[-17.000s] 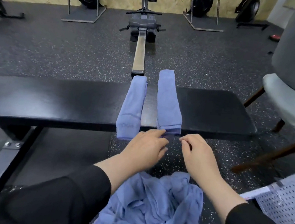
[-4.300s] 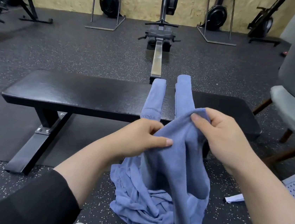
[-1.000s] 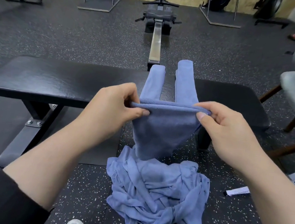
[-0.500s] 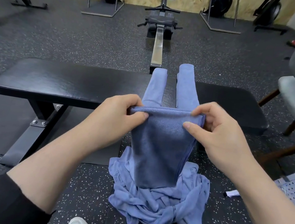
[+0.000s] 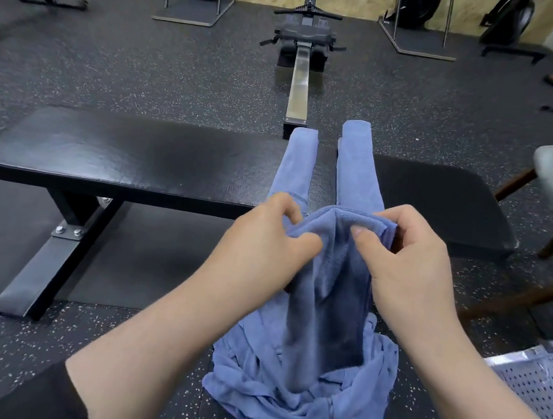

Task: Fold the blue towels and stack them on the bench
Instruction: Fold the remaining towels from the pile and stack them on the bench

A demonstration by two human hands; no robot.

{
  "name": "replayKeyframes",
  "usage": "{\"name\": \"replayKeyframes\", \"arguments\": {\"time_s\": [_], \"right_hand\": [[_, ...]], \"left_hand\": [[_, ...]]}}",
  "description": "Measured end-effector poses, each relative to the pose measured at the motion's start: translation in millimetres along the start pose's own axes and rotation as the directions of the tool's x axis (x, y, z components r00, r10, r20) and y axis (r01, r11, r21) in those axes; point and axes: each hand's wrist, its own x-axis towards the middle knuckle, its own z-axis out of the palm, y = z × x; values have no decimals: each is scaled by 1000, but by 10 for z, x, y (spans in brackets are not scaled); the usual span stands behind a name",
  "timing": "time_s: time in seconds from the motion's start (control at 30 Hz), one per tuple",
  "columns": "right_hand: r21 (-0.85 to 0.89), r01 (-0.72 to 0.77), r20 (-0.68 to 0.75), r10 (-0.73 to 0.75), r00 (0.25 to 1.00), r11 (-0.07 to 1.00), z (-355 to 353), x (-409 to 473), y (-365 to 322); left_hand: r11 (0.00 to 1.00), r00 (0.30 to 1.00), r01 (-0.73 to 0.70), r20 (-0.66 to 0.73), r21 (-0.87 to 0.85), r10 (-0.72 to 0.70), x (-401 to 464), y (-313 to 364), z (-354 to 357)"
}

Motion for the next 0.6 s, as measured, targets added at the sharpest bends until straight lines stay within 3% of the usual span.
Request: {"name": "replayKeyframes", "arguments": {"time_s": [0.17, 0.37, 0.6], "right_hand": [[36, 35, 39, -37, 999, 999, 33, -8, -8], [56, 89, 120, -96, 988, 994, 108, -56, 9], [77, 206, 297, -220, 929, 976, 159, -144, -21]], "left_hand": [[1000, 999, -26, -41, 18, 27, 67, 29, 29], [959, 993, -2, -112, -283, -30, 29, 97, 74], [930, 986, -9, -160, -368, -54, -37, 114, 73]]}}
